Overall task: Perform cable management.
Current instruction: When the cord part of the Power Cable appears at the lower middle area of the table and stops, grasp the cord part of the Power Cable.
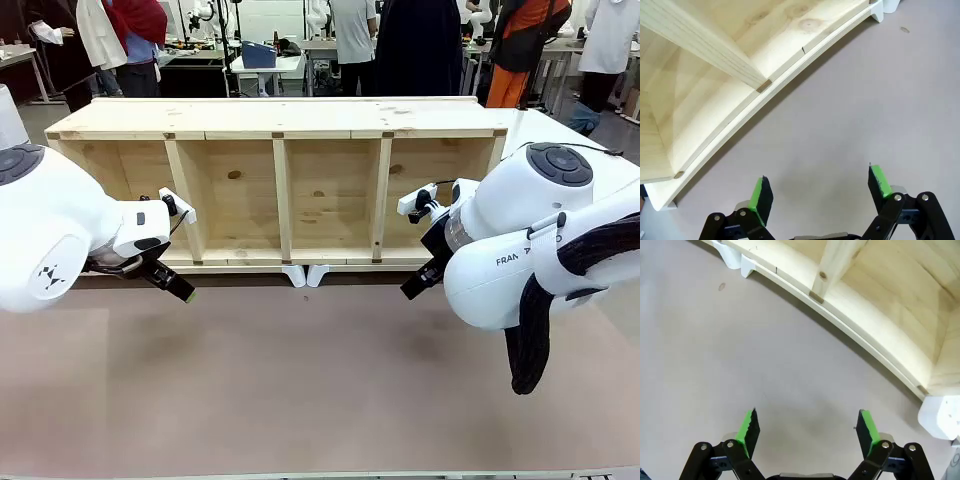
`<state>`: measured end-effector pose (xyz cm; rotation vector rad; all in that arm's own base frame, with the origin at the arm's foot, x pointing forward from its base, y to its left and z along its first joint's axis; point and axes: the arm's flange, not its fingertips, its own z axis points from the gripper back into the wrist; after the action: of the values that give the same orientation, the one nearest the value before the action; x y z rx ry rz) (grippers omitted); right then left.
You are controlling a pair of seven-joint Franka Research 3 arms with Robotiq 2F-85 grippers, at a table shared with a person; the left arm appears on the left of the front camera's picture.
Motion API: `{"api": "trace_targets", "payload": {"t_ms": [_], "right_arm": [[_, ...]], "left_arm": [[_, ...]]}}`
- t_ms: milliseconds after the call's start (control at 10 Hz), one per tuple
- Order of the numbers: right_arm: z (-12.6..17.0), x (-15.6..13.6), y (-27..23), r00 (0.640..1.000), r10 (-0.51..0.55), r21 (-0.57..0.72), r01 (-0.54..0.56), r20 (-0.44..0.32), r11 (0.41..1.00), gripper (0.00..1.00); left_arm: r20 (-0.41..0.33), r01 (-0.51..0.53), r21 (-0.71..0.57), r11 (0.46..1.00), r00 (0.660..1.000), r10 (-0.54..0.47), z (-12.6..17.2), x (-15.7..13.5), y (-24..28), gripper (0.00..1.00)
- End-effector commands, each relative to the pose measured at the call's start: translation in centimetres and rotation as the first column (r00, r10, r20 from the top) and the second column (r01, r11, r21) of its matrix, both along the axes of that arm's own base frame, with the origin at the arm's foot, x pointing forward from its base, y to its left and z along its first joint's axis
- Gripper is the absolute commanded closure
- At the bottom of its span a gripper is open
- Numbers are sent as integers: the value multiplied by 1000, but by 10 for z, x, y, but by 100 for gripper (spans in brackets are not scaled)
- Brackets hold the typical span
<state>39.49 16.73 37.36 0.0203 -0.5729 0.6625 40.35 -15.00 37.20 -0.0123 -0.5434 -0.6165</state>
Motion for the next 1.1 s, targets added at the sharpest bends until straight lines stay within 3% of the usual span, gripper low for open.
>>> {"api": "trace_targets", "payload": {"t_ms": [0, 1000], "right_arm": [[0, 0, 0, 1000, 0, 0, 0, 0, 1000, 0], [0, 0, 0, 1000, 0, 0, 0, 0, 1000, 0]], "left_arm": [[0, 0, 0, 1000, 1000, 0, 0, 0, 0, 0], [0, 0, 0, 1000, 1000, 0, 0, 0, 0, 0]]}}
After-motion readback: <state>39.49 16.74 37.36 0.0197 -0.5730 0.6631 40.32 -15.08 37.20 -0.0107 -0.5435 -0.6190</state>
